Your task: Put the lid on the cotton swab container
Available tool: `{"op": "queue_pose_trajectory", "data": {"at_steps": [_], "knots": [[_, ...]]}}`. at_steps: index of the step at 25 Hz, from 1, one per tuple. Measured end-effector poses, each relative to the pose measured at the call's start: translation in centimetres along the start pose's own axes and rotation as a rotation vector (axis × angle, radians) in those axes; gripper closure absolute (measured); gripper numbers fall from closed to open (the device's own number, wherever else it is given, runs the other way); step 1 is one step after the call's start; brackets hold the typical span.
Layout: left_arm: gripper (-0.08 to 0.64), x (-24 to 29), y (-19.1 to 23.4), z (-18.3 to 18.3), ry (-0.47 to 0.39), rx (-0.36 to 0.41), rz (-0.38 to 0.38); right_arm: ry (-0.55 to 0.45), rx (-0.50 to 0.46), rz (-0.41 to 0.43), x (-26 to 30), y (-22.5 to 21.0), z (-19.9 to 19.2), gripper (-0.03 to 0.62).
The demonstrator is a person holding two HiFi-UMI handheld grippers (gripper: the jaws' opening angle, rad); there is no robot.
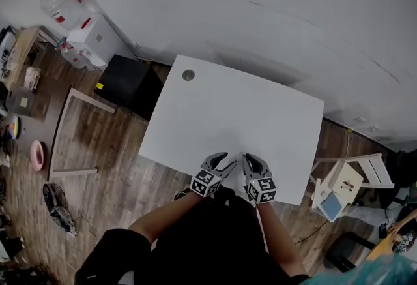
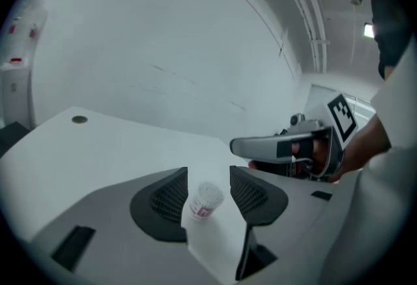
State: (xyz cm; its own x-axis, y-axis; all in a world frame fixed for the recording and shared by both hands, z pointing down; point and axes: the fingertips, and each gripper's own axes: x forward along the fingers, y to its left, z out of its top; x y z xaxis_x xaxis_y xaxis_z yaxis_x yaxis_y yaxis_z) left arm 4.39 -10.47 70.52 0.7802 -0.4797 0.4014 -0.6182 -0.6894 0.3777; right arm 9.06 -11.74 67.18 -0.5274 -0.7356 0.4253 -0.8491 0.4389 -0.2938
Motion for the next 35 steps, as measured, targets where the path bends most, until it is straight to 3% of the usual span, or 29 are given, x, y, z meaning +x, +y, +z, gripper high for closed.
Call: {"op": "queue_pose_trajectory", "data": {"at_steps": [3,5,7,14,20,25,30,35], "knots": [[0.389,-2.8,0.1,2.5,-0.063,0.007,0.017,-0.028,-0.008,-0.033,-0.8,2.0,1.0,0.549],[0.520,-4.7,0.2,4.1,-0.087,0.033,0.034,-0.047,-0.002,-0.055,-1.1,3.6,1.7,0.550],[0.542,-6.5,-0.3,5.6,-0.111,0.064,0.023,-0.068,0.013,-0.067,-1.4,5.6,2.4,0.549],[0.548,-13.2,-2.6,8.2,-0.144,0.120,-0.017,-0.144,0.029,-0.150,-3.4,13.2,4.1,0.551],[0.548,-17.8,-4.4,7.1,-0.162,0.127,-0.061,-0.190,0.046,-0.249,-6.0,18.0,3.9,0.560],[0.547,-20.6,-6.4,6.6,-0.171,0.199,-0.054,-0.228,0.007,-0.328,-9.0,20.7,4.6,0.561],[0.548,-22.5,-8.4,6.5,-0.192,0.172,-0.071,-0.266,-0.053,-0.379,-11.7,23.0,5.5,0.561],[0.546,-22.1,-12.8,7.6,-0.258,0.181,-0.076,-0.288,-0.061,-0.425,-15.1,21.9,5.4,0.561]]}}
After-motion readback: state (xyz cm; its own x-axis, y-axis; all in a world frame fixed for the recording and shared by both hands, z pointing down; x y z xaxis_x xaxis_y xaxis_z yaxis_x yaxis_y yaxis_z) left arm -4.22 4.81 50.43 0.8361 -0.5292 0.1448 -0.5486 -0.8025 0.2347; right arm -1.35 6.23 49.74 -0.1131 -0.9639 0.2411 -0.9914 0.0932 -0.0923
